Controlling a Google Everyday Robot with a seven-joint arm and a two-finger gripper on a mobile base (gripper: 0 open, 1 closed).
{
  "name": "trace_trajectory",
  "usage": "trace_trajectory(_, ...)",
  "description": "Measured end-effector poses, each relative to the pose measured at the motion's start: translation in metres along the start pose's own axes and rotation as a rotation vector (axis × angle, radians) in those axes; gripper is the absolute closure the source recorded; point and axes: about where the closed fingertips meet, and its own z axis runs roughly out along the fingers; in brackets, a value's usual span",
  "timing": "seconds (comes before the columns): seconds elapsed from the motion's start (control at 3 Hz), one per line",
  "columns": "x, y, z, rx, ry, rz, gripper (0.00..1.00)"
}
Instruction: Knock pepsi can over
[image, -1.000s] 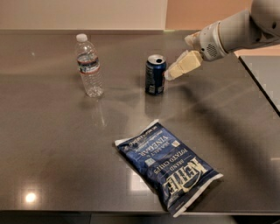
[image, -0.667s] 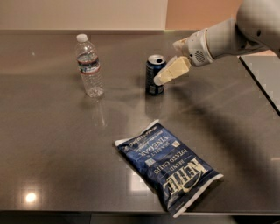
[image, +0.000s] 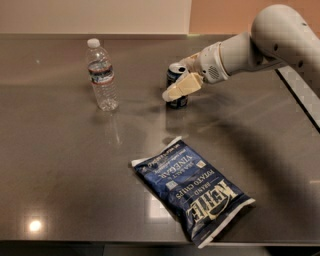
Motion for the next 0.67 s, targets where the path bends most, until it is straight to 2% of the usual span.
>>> trace_trajectory(0.33, -0.003, -0.001, 0.003, 0.000, -0.012, -0.001, 0.47)
trace_trajectory(0.67, -0.008, -0.003, -0.011, 0.021, -0.009, -0.006, 0.71)
